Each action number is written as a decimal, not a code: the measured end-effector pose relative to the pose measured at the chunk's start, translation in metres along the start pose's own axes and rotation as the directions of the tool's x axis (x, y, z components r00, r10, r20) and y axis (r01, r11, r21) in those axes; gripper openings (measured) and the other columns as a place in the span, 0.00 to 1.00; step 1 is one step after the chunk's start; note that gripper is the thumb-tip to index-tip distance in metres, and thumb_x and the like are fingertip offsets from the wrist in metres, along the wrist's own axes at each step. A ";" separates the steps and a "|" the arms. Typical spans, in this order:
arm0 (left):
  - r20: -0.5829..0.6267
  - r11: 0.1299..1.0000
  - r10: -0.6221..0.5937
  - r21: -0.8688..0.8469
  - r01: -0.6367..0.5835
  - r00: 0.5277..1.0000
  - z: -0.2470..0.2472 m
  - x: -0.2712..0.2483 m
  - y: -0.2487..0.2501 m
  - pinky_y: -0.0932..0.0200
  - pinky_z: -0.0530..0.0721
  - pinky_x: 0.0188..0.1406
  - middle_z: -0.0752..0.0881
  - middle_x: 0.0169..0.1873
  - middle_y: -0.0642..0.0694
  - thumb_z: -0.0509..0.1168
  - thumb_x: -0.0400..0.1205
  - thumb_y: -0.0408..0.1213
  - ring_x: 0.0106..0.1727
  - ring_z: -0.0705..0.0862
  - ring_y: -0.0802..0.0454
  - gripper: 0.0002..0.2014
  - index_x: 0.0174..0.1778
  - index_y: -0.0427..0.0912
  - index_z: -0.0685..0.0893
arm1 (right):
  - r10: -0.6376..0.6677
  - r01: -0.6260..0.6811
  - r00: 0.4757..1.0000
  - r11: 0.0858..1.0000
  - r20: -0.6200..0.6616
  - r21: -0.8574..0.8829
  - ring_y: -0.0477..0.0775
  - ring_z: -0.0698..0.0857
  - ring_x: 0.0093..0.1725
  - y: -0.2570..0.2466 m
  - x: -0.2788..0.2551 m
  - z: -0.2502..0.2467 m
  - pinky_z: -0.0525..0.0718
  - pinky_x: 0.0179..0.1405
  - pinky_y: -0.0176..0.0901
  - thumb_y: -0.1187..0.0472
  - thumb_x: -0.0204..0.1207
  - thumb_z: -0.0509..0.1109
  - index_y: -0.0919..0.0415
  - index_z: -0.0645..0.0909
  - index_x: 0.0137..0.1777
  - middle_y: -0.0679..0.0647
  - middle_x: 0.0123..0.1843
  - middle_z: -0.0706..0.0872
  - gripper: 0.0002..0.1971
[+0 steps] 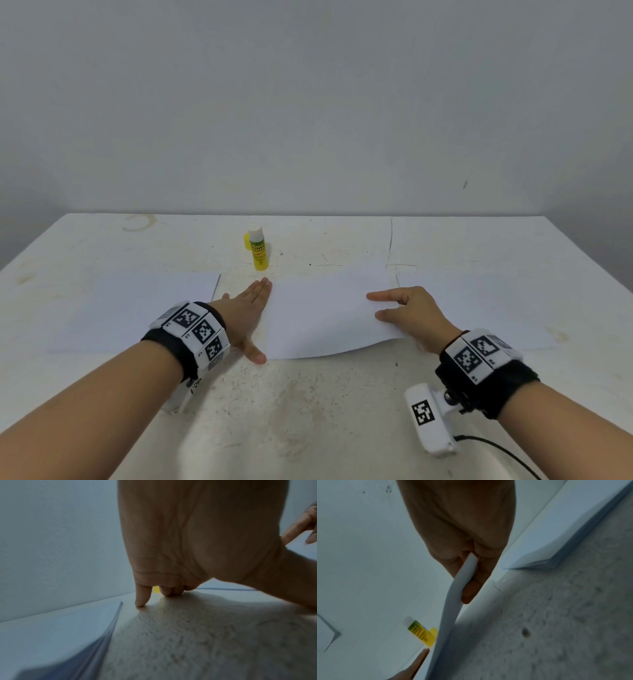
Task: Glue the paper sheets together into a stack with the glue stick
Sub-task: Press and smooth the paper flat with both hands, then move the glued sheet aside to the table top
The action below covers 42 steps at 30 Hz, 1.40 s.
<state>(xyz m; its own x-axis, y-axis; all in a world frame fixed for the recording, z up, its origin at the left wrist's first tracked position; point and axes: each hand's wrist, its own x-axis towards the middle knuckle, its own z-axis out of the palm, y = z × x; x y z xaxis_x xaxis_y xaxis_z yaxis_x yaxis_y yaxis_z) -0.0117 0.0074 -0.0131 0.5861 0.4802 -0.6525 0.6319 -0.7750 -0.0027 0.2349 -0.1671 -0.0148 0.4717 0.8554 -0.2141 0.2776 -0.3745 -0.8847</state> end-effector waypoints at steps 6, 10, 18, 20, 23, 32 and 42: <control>0.024 1.000 -0.019 0.017 0.019 1.000 -0.003 0.001 0.004 0.32 0.48 0.80 0.24 0.79 0.44 0.73 0.67 0.65 0.83 0.30 0.48 0.70 0.78 0.36 0.24 | -0.028 0.038 0.992 0.996 -0.126 0.083 0.59 0.85 0.57 -0.021 0.004 -0.036 0.83 0.50 0.40 0.75 0.74 0.72 0.59 0.85 0.61 0.53 0.60 0.85 0.18; 0.030 1.000 -0.030 0.004 0.030 0.999 0.000 0.004 0.003 0.30 0.44 0.80 0.22 0.78 0.45 0.73 0.66 0.66 0.82 0.28 0.48 0.71 0.77 0.37 0.22 | -0.048 0.073 0.979 0.990 -0.200 0.120 0.41 0.73 0.21 -0.030 0.026 -0.052 0.70 0.19 0.26 0.77 0.75 0.70 0.60 0.84 0.62 0.53 0.46 0.86 0.19; 0.048 0.995 -0.081 0.061 0.078 0.996 0.003 0.012 0.003 0.30 0.39 0.78 0.20 0.77 0.44 0.71 0.63 0.72 0.81 0.26 0.47 0.73 0.76 0.39 0.20 | -0.021 -0.003 0.965 0.996 -0.263 -0.092 0.54 0.83 0.54 -0.037 0.107 -0.031 0.82 0.55 0.38 0.76 0.74 0.70 0.57 0.87 0.59 0.59 0.64 0.85 0.18; 0.041 0.997 -0.072 0.035 0.070 0.997 0.007 0.014 0.001 0.30 0.37 0.77 0.19 0.76 0.45 0.70 0.60 0.74 0.80 0.25 0.48 0.75 0.76 0.39 0.19 | 0.005 -0.050 0.962 0.986 -0.275 -0.157 0.55 0.83 0.57 -0.040 0.121 -0.026 0.79 0.55 0.37 0.75 0.75 0.68 0.57 0.87 0.59 0.59 0.63 0.85 0.18; 0.036 0.999 -0.052 -0.005 0.052 0.998 0.009 0.014 -0.001 0.30 0.34 0.76 0.18 0.76 0.47 0.61 0.42 0.81 0.80 0.24 0.49 0.81 0.75 0.41 0.19 | 0.056 -0.118 0.952 0.974 -0.300 -0.193 0.57 0.84 0.58 -0.044 0.134 -0.018 0.76 0.51 0.33 0.76 0.77 0.62 0.60 0.87 0.59 0.59 0.64 0.85 0.19; -0.003 0.999 -0.032 -0.037 0.032 0.999 0.012 0.014 0.001 0.31 0.33 0.76 0.19 0.76 0.47 0.74 0.60 0.70 0.80 0.24 0.49 0.75 0.75 0.41 0.18 | 0.136 -0.212 0.963 0.915 -0.232 -0.344 0.60 0.82 0.66 -0.050 0.146 -0.008 0.79 0.64 0.42 0.72 0.75 0.69 0.62 0.85 0.63 0.58 0.67 0.83 0.17; 0.023 0.999 -0.038 -0.037 0.039 0.999 0.009 0.013 0.002 0.31 0.33 0.76 0.19 0.76 0.46 0.74 0.62 0.69 0.79 0.23 0.49 0.74 0.75 0.40 0.18 | 0.202 -0.288 0.958 0.657 -0.206 -0.697 0.64 0.75 0.67 -0.044 0.150 -0.001 0.77 0.66 0.50 0.59 0.72 0.73 0.56 0.82 0.63 0.61 0.69 0.74 0.19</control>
<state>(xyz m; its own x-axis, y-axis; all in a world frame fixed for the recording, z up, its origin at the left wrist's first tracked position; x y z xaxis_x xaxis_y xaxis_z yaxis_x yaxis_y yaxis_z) -0.0073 0.0081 -0.0278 0.5500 0.4999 -0.6690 0.6727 -0.7399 0.0001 0.2938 -0.0230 -0.0078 0.6800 0.6699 -0.2980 0.6298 -0.7418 -0.2304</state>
